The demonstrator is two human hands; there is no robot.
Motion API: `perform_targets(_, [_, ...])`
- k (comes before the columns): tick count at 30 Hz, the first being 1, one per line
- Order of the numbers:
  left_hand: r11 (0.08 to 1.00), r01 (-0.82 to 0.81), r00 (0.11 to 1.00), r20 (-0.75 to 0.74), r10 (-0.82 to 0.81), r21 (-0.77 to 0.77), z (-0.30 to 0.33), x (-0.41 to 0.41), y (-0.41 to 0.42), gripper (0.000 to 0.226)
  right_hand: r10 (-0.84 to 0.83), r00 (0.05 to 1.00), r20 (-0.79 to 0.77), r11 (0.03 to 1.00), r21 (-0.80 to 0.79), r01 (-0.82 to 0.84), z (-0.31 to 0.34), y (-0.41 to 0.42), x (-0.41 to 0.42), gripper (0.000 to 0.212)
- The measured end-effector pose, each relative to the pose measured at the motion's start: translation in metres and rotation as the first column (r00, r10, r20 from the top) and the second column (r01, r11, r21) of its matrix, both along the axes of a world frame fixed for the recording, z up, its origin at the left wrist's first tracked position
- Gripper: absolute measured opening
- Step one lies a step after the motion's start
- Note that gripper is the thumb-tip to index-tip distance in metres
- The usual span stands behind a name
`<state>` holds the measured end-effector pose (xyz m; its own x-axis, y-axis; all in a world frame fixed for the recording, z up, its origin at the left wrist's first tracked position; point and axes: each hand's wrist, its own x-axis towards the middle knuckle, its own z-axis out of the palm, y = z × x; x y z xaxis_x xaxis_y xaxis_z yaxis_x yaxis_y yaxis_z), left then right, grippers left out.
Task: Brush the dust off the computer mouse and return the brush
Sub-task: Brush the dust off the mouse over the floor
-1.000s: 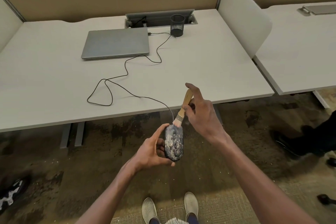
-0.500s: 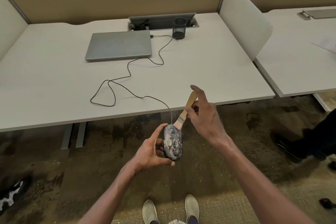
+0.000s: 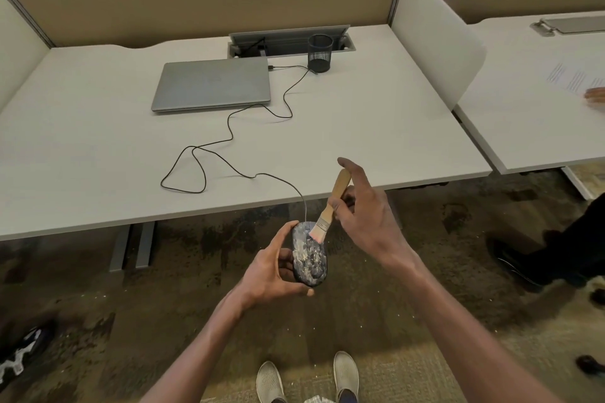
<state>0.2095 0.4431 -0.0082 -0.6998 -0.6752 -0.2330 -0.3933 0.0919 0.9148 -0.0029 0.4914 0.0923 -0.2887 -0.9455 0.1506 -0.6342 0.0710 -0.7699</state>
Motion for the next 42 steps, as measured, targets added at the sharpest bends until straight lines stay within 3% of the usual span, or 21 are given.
perform_targets(10, [1.0, 0.005, 1.0, -0.015, -0.004, 0.006, -0.002, -0.002, 0.001, 0.125, -0.11, 0.994, 0.026, 0.991, -0.069, 0.111, -0.002, -0.001, 0.0, 0.058])
perform_targets(15, [1.0, 0.018, 1.0, -0.004, -0.018, -0.005, 0.0, -0.003, 0.0, 0.125, -0.018, 1.0, 0.004, 0.999, -0.032, 0.018, 0.0, -0.006, 0.0, 0.064])
perform_targets(20, [0.999, 0.03, 1.0, 0.0, -0.03, -0.012, 0.002, -0.004, -0.001, 0.124, -0.005, 0.993, -0.114, 0.997, -0.074, -0.004, 0.0, -0.011, -0.002, 0.061])
perform_targets(25, [1.0, 0.018, 1.0, -0.016, -0.018, -0.009, 0.004, -0.005, -0.004, 0.124, 0.039, 0.997, -0.06, 0.997, -0.066, -0.043, 0.002, -0.018, 0.0, 0.064])
perform_targets(31, [1.0, 0.006, 1.0, -0.026, -0.006, -0.01, 0.004, -0.001, -0.006, 0.125, -0.065, 0.987, -0.147, 0.998, -0.009, 0.064, 0.0, -0.021, -0.011, 0.065])
perform_targets(38, [1.0, -0.006, 0.999, -0.035, 0.006, -0.003, 0.003, -0.001, -0.011, 0.125, -0.085, 0.996, 0.02, 0.996, -0.03, 0.086, -0.003, -0.02, -0.008, 0.066])
perform_targets(42, [1.0, -0.016, 0.999, -0.04, 0.016, -0.007, 0.001, 0.0, -0.01, 0.125, -0.113, 0.994, 0.001, 0.994, 0.006, 0.113, -0.006, -0.017, -0.008, 0.065])
